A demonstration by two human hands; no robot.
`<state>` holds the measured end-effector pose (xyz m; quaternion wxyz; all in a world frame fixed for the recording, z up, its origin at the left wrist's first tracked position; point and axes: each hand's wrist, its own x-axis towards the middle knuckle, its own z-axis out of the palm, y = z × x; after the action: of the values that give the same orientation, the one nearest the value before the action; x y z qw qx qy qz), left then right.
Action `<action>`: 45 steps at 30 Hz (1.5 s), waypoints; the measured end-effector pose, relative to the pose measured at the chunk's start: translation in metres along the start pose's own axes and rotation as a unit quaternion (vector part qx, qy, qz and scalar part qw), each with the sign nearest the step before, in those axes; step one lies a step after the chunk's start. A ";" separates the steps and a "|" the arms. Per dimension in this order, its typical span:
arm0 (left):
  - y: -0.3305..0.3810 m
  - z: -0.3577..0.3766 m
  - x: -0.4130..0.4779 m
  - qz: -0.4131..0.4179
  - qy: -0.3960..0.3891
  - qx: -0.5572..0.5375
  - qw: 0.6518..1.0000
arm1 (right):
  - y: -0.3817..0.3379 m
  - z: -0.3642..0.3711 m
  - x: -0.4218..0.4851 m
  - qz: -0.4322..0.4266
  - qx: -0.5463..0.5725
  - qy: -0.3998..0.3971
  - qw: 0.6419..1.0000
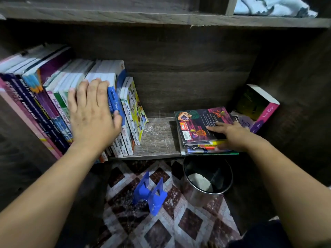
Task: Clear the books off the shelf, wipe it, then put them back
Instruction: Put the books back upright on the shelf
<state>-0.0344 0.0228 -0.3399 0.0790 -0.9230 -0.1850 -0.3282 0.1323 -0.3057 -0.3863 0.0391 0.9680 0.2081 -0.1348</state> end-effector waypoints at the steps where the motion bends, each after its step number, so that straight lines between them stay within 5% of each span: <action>1: -0.001 0.000 0.000 0.001 -0.001 -0.002 1.000 | 0.003 0.005 0.001 0.011 0.022 -0.012 1.000; 5: -0.001 -0.002 0.000 0.003 -0.001 -0.006 1.000 | 0.005 0.012 0.000 0.028 0.093 -0.035 0.995; 15: 0.003 0.000 0.000 -0.009 0.002 -0.007 1.000 | -0.009 0.020 -0.012 -0.007 -0.007 0.057 0.998; 23: 0.003 -0.001 -0.001 -0.010 0.001 -0.022 1.000 | -0.010 0.030 -0.018 -0.033 0.000 0.248 0.968; 30: 0.005 0.001 0.000 -0.019 -0.005 -0.027 0.999 | -0.058 0.006 0.005 -0.183 -0.028 0.508 0.841; 40: -0.006 -0.005 -0.002 0.010 -0.006 -0.032 0.999 | -0.159 -0.009 0.028 -0.342 -0.070 0.514 0.783; 43: -0.010 -0.007 -0.003 0.025 -0.008 -0.036 0.999 | -0.175 -0.013 0.027 -0.344 0.019 0.476 0.809; 45: -0.013 -0.009 -0.004 0.033 -0.011 -0.039 0.999 | -0.185 -0.010 0.021 -0.338 0.147 0.376 0.850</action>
<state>-0.0474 0.0310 -0.3351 0.0521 -0.9344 -0.1427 -0.3222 0.0772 -0.1273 -0.3858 -0.2332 0.8094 0.4985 0.2052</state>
